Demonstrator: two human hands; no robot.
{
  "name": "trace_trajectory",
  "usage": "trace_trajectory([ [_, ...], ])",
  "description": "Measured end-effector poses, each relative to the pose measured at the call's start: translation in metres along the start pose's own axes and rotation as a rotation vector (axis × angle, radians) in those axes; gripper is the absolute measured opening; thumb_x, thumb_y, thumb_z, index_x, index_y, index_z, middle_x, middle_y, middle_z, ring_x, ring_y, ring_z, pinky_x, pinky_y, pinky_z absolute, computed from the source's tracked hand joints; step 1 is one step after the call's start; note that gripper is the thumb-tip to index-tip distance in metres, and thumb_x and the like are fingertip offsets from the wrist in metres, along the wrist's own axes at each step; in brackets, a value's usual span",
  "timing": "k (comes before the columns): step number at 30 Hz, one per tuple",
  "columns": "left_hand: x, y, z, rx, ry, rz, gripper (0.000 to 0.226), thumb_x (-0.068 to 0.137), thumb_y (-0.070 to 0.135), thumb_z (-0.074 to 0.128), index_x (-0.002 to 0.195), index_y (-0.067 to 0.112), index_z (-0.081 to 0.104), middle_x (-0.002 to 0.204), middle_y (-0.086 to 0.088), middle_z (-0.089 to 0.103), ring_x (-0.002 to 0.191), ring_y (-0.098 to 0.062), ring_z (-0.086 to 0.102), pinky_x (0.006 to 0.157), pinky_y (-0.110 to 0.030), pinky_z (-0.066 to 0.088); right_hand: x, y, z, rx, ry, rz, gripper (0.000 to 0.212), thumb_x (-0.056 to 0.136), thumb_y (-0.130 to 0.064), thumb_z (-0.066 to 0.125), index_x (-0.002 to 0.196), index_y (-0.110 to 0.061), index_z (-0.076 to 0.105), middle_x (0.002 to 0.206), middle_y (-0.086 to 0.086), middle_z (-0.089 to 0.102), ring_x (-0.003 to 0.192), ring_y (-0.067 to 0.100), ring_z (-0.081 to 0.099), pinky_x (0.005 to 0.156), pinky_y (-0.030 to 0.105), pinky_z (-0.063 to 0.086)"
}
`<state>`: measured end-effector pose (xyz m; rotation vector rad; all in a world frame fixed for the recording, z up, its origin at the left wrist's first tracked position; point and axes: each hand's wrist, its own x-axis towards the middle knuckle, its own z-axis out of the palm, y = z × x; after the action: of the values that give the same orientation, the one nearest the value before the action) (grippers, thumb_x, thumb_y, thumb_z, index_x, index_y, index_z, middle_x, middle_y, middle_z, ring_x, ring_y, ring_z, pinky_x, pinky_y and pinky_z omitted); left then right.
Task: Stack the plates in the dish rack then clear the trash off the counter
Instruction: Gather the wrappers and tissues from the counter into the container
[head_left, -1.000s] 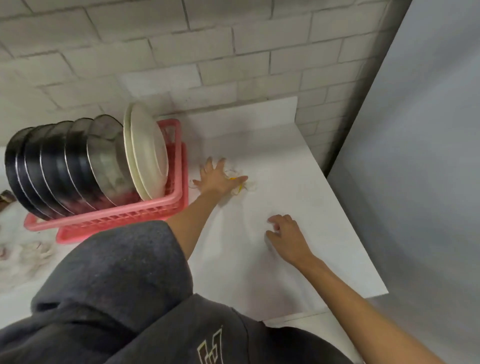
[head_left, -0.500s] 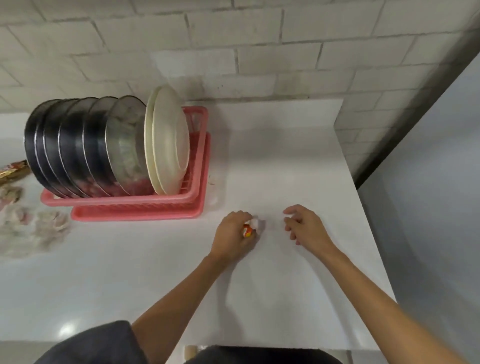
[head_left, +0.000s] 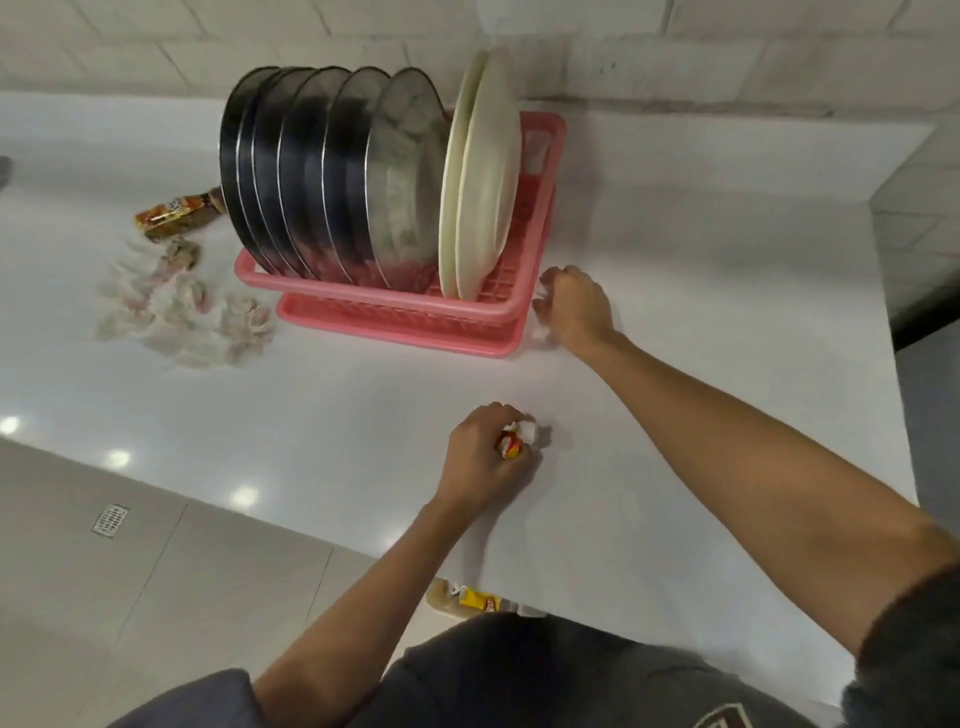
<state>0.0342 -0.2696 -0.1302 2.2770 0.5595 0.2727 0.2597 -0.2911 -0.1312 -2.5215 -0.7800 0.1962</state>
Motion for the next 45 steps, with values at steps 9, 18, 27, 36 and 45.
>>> trace_trajectory([
  [9,-0.035,-0.018,-0.011,-0.096,-0.027,0.016,0.014,0.073,0.027,0.072,0.085,0.023,0.066,0.085,0.011,0.067,0.077,-0.007,0.061,0.067,-0.033,0.051,-0.100,0.010,0.015,0.317,0.123,-0.045,0.006,0.084,-0.003,0.066,0.086,-0.004,0.072,0.077,0.003,0.067,0.069,0.012,0.052,0.068,0.025,0.042],
  [18,-0.090,-0.056,-0.057,-0.439,-0.138,-0.005,0.009,0.074,0.020,0.067,0.081,0.016,0.064,0.072,0.007,0.065,0.065,-0.004,0.057,0.062,-0.020,0.046,-0.275,-0.067,0.061,0.293,0.210,0.045,0.011,0.078,0.003,0.065,0.083,-0.004,0.070,0.077,0.009,0.066,0.072,0.024,0.056,0.069,0.034,0.043],
  [27,-0.186,-0.149,-0.126,-0.500,-0.337,-0.081,0.012,0.079,0.019,0.074,0.086,0.022,0.064,0.078,0.011,0.067,0.072,-0.002,0.062,0.061,-0.011,0.046,-0.406,-0.142,0.133,0.365,0.216,0.236,0.014,0.085,-0.007,0.067,0.095,-0.015,0.073,0.084,-0.008,0.064,0.071,-0.006,0.050,0.066,0.010,0.037],
  [36,-0.211,-0.273,-0.021,-0.246,-0.479,-0.279,0.034,0.079,0.035,0.078,0.105,0.024,0.058,0.101,0.004,0.066,0.091,-0.014,0.064,0.070,-0.016,0.049,-0.437,-0.067,0.272,0.258,-0.142,0.608,0.019,0.086,-0.014,0.065,0.098,-0.022,0.078,0.093,0.001,0.076,0.072,0.009,0.056,0.072,0.019,0.041],
  [45,-0.199,-0.497,0.224,0.157,-0.570,-0.067,0.041,0.075,0.039,0.075,0.110,0.023,0.061,0.103,0.007,0.057,0.102,-0.015,0.057,0.078,-0.018,0.037,-0.428,0.093,0.500,0.145,-0.202,0.710,0.024,0.089,-0.009,0.060,0.109,-0.016,0.073,0.107,0.011,0.068,0.092,0.026,0.066,0.083,0.031,0.053],
])
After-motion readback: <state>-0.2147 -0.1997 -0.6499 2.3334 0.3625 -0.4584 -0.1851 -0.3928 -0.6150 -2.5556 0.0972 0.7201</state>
